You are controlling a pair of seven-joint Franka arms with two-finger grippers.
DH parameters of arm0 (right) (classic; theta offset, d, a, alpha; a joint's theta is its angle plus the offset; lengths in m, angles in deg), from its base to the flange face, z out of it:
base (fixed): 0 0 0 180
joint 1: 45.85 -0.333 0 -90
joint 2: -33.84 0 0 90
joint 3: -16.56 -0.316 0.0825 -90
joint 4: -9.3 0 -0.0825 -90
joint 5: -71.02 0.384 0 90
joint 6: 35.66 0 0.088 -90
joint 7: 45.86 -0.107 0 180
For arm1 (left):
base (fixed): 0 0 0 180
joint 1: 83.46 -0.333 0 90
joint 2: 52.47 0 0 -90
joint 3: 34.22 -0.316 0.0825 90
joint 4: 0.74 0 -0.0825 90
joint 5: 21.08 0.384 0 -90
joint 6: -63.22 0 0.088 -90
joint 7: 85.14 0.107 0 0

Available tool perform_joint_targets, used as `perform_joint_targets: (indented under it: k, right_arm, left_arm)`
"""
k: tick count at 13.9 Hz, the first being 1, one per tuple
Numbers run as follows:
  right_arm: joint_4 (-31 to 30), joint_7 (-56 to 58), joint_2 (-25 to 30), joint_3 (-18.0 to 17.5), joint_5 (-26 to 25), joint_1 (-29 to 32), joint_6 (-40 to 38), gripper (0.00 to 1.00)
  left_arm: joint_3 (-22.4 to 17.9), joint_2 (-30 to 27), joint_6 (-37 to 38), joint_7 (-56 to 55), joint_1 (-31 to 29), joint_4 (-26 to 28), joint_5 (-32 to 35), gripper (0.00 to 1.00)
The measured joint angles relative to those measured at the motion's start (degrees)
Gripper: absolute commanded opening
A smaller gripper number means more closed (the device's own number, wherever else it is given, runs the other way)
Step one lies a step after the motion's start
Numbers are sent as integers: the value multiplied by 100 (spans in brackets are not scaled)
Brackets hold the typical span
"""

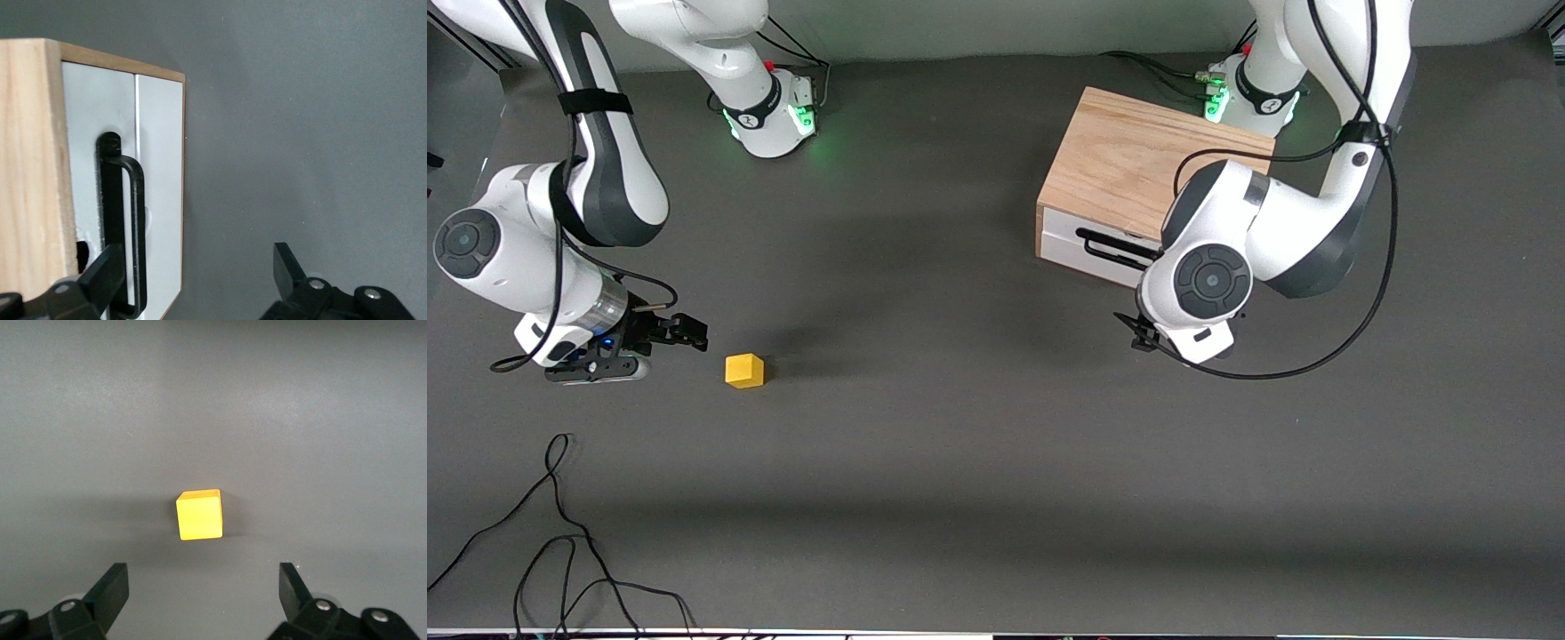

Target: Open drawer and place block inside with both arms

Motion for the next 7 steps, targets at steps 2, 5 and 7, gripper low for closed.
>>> perform_joint_targets:
  k: [2, 5, 7]
  right_arm:
    - [-157, 13, -22, 0, 0, 0, 150, 100]
    - [-452, 52, -280, -9, 0, -5, 927, 100]
    - [-586, 98, -680, -25, 0, -77, 1564, 100]
  left_arm:
    - [0, 35, -118, -22, 10, 103, -8, 100]
    - [0, 64, -210, -47, 60, 226, -11, 100]
    - [-1, 124, -212, -49, 112, 358, -10, 100]
